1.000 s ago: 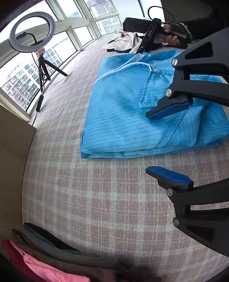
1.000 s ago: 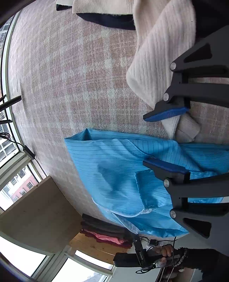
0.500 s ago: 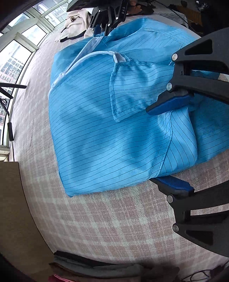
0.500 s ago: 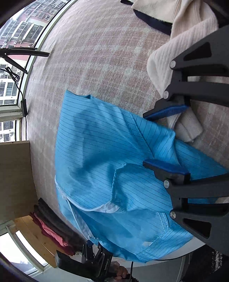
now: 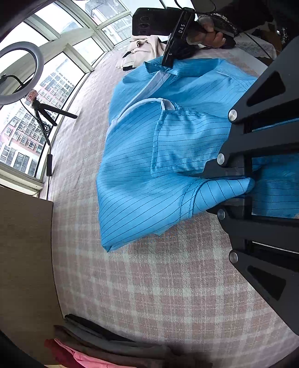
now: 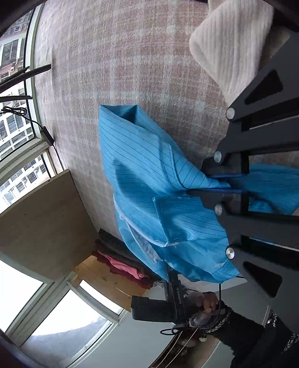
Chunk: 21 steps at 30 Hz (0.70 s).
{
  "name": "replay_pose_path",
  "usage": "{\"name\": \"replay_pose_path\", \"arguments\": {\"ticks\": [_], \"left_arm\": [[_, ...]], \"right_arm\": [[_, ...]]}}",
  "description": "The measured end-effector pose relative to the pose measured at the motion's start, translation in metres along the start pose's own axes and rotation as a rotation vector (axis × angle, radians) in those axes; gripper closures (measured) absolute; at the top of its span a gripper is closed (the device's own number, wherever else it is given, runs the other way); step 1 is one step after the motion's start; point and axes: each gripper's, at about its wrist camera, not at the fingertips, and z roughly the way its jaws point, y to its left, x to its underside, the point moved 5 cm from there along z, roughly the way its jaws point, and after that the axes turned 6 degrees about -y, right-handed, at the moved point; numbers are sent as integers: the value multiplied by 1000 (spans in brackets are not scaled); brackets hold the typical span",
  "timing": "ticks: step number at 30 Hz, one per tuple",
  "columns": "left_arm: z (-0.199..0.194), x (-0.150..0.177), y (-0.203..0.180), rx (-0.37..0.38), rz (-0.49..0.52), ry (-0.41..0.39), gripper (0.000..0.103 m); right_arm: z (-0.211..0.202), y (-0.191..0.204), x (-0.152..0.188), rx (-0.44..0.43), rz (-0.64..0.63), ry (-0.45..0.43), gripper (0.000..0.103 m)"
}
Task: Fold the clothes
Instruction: 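Lift the folded blue coat with both grippers and carry it to the clothes stack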
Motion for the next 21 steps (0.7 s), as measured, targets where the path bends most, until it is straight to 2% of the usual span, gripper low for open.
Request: {"name": "replay_pose_path", "arguments": {"ticks": [4,8,12,16,21], "left_arm": [[-37,-3,4,-6,-2,-62,97],[-61,-15,7,-23,32,-97,97],[-80,-45,11,-36,56,-145,98],[-121,-73,42,-38,56,-233,98],[-178,-101,111,-104,83,-307,98]], "right_arm": [[-17,9,-15,-100,90,-71,97],[-29,36,-37,-129,51,-93,97],[-39,76,-67,-170,-2,-142,98],[-37,129,-100,-181,-97,-184,98],[8,206,-142,-187,-190,-217,98]]}}
